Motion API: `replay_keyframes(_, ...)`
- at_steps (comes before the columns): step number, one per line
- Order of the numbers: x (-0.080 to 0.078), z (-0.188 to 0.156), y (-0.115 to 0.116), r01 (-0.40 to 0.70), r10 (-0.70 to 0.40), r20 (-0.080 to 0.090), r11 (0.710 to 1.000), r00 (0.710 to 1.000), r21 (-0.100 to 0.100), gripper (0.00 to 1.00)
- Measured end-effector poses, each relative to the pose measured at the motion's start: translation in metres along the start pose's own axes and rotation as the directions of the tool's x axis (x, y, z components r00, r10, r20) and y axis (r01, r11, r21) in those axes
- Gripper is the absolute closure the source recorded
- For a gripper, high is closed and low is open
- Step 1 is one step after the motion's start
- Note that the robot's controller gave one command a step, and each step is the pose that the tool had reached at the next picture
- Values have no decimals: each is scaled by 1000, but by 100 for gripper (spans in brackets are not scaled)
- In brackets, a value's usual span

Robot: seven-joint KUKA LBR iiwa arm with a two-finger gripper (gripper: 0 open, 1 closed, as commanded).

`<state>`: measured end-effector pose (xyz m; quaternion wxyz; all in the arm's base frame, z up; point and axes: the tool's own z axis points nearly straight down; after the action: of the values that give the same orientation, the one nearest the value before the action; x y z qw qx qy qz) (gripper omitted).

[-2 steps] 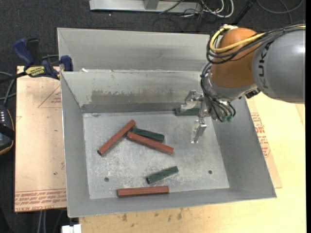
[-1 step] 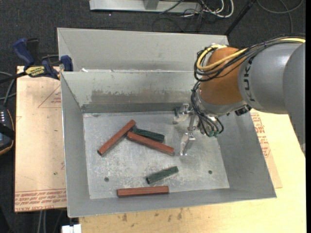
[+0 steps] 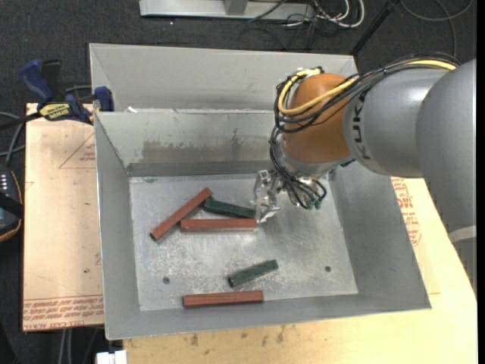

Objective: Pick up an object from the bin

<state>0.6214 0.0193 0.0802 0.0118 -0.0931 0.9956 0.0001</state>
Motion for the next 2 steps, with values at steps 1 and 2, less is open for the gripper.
replay_keyframes(1,4,2,0,1,-1,-16,1000,1000,-2,0)
replay_keyframes(2,3,2,0,1,-1,-14,1000,1000,-1,0)
